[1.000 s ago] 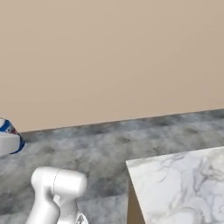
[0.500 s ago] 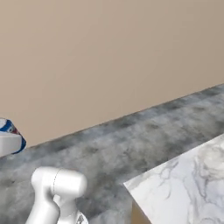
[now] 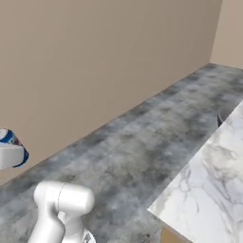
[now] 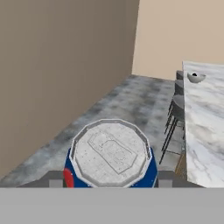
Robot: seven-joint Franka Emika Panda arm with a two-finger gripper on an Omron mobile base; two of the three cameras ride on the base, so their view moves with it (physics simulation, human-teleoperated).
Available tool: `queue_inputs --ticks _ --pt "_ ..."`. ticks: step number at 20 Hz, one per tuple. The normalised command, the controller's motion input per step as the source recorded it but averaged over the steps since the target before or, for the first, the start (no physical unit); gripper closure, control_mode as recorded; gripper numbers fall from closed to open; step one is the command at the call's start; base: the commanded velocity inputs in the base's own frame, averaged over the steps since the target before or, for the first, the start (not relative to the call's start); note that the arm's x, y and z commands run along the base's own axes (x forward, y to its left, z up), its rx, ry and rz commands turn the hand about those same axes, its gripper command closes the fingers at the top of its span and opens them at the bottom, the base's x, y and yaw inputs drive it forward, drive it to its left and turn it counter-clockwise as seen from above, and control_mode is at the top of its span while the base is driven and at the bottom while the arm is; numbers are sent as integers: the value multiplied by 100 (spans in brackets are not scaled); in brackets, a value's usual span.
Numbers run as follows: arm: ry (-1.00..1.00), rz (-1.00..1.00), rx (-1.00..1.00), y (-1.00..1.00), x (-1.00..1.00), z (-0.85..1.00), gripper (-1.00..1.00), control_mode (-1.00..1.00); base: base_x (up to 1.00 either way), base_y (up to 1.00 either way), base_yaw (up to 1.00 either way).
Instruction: Open the fridge, grab two sodas, and place both sodas inside the bowl with ice on the dining counter.
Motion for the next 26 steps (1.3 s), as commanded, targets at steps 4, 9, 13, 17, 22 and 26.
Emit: queue_inputs --ticks 4,9,13,17,22,26 --pt "0 0 0 0 0 0 100 100 56 52 -55" --pt "0 0 0 0 0 0 100 100 61 55 -53" --pt "0 0 0 0 0 0 100 100 73 60 -50" --pt "0 0 0 0 0 0 100 100 83 65 -47" --pt "0 0 0 0 0 0 100 100 96 68 -44" --pt "0 0 0 0 0 0 100 100 100 71 -41"
